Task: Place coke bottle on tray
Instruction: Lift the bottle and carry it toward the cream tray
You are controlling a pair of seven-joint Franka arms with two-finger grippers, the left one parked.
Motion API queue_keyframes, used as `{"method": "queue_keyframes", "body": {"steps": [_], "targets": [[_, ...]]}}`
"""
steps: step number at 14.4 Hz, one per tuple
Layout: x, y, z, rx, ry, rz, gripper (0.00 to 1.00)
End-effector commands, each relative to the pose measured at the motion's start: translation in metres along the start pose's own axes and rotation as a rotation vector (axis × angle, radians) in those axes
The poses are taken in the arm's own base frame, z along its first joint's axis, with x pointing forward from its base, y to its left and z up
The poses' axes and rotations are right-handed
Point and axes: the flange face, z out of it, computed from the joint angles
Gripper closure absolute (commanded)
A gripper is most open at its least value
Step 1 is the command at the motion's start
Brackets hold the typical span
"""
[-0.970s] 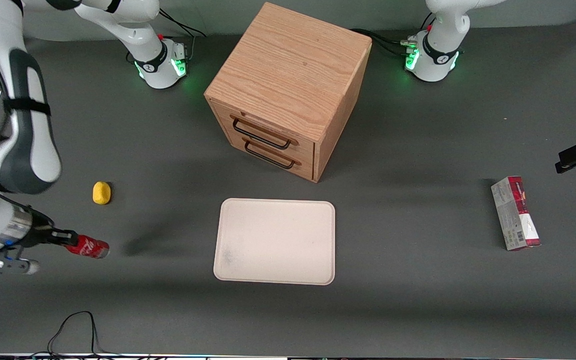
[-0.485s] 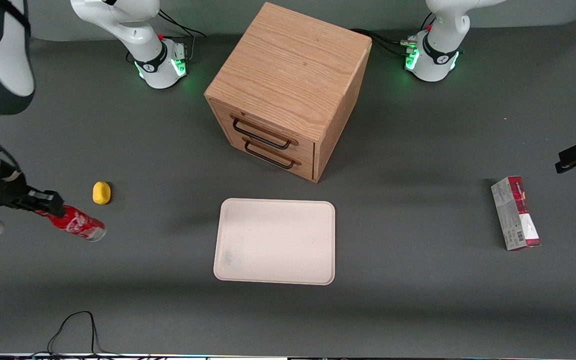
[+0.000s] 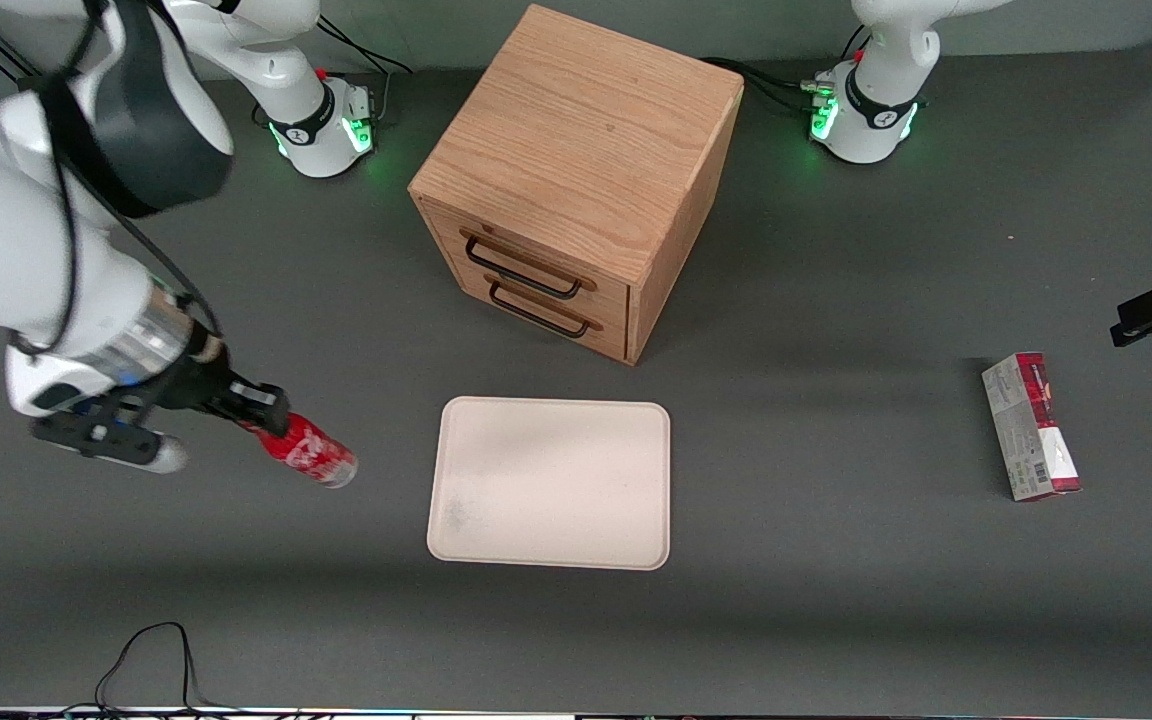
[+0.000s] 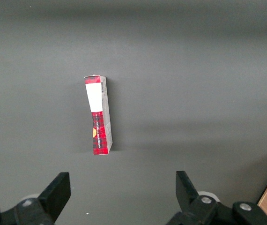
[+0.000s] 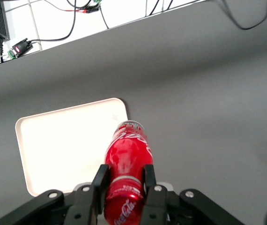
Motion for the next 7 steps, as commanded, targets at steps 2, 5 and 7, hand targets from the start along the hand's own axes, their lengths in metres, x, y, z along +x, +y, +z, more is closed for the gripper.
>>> {"method": "queue_keyframes", "body": {"steps": [2, 5, 7], "targets": [[0.006, -0.047, 0.083, -0.029, 0.019, 0.019, 1.00], [0.021, -0.058, 0.130, 0.023, 0.046, 0.028, 1.00], [0.018, -0.067, 0.166, 0.034, 0.037, 0.017, 1.00]]}}
